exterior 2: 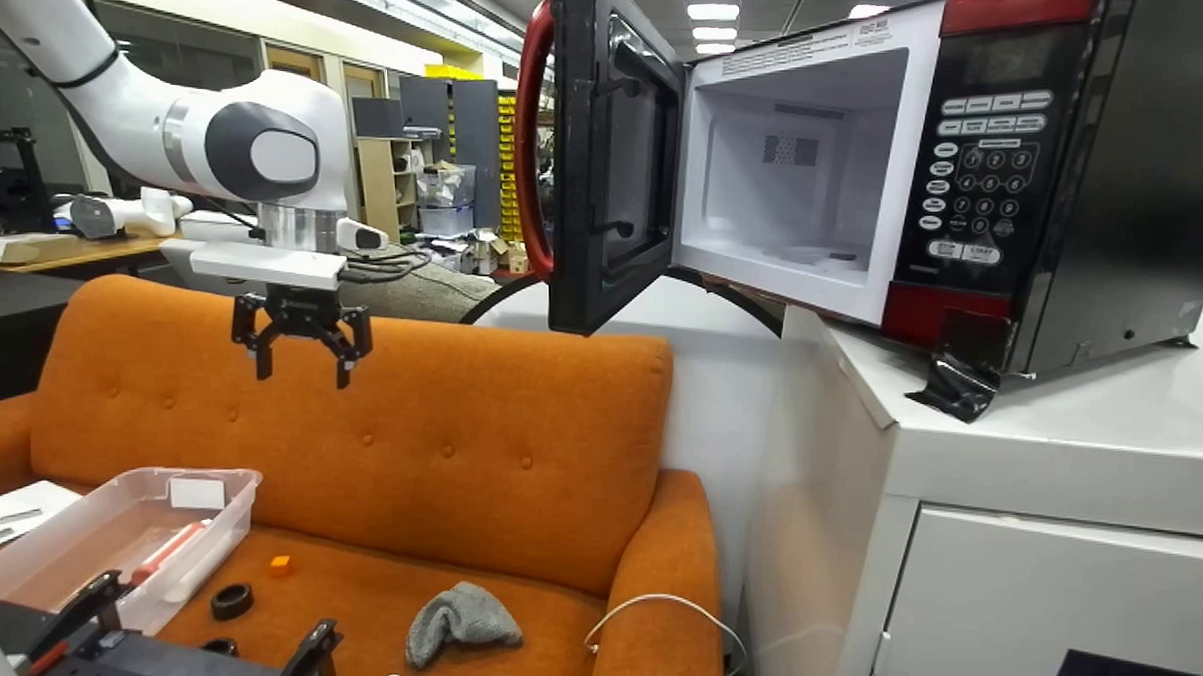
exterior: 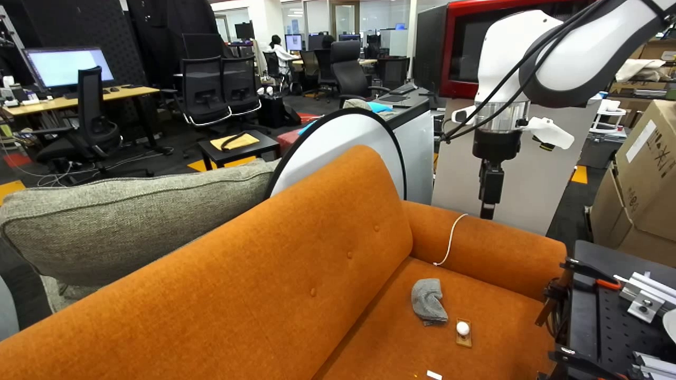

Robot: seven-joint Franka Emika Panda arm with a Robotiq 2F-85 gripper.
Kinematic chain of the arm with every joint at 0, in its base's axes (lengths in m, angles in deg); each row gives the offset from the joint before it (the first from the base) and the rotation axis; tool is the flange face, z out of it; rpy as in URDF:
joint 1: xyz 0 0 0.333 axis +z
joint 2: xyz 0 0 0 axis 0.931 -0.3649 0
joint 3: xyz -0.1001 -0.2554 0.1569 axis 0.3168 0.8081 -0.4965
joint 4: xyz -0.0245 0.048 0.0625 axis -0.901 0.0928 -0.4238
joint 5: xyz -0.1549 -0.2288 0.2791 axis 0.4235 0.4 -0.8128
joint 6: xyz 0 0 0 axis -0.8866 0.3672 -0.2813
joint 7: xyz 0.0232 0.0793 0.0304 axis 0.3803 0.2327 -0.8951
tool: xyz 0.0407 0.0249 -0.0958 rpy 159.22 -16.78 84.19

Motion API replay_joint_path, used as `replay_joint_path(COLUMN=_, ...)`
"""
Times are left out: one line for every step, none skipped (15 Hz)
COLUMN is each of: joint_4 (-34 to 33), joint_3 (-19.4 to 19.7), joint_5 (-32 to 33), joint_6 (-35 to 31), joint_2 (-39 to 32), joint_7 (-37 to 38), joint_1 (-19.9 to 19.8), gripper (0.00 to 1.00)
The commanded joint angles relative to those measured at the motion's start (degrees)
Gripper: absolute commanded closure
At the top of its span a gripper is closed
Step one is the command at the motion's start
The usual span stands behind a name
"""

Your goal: Slide the black discs to the right and then move the storage bin slightly to the right

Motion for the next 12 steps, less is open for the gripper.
replay_joint_path(joint_4=-1.0, joint_3=-1.5, joint_5=-5.0, joint_6=-4.6, joint_2=-3.9, joint_7=-4.6, joint_1=1.5, gripper=0.0)
replay_joint_path(joint_4=-1.4, joint_3=-2.0, joint_5=-6.6, joint_6=-6.2, joint_2=-5.8, joint_7=-6.0, joint_1=2.3, gripper=0.0)
replay_joint_path(joint_4=-2.0, joint_3=-2.8, joint_5=-8.0, joint_6=-8.2, joint_2=-8.8, joint_7=-7.0, joint_1=3.1, gripper=0.0)
replay_joint_path(joint_4=-2.5, joint_3=-3.7, joint_5=-10.0, joint_6=-10.4, joint_2=-12.0, joint_7=-8.4, joint_1=3.7, gripper=0.0)
replay_joint_path(joint_4=-3.3, joint_3=-4.9, joint_5=-11.5, joint_6=-12.0, joint_2=-15.2, joint_7=-9.5, joint_1=3.9, gripper=0.0)
replay_joint_path(joint_4=-4.3, joint_3=-6.4, joint_5=-13.0, joint_6=-13.8, joint_2=-18.4, joint_7=-11.0, joint_1=3.8, gripper=0.0)
replay_joint_path(joint_4=-5.9, joint_3=-8.1, joint_5=-13.4, joint_6=-15.5, joint_2=-22.0, joint_7=-11.8, joint_1=3.2, gripper=0.0)
replay_joint_path(joint_4=-7.7, joint_3=-9.9, joint_5=-13.5, joint_6=-16.9, joint_2=-25.3, joint_7=-12.2, joint_1=2.2, gripper=0.0)
replay_joint_path(joint_4=-9.6, joint_3=-11.8, joint_5=-13.5, joint_6=-18.1, joint_2=-28.3, joint_7=-12.5, joint_1=1.1, gripper=0.0)
replay_joint_path(joint_4=-11.5, joint_3=-13.4, joint_5=-12.6, joint_6=-19.1, joint_2=-31.2, joint_7=-12.2, joint_1=0.0, gripper=0.0)
replay_joint_path(joint_4=-13.2, joint_3=-15.1, joint_5=-11.8, joint_6=-19.4, joint_2=-33.3, joint_7=-11.8, joint_1=-1.0, gripper=0.0)
replay_joint_path(joint_4=-10.2, joint_3=-14.9, joint_5=-9.6, joint_6=-19.2, joint_2=-30.3, joint_7=-8.2, joint_1=-0.9, gripper=0.0)
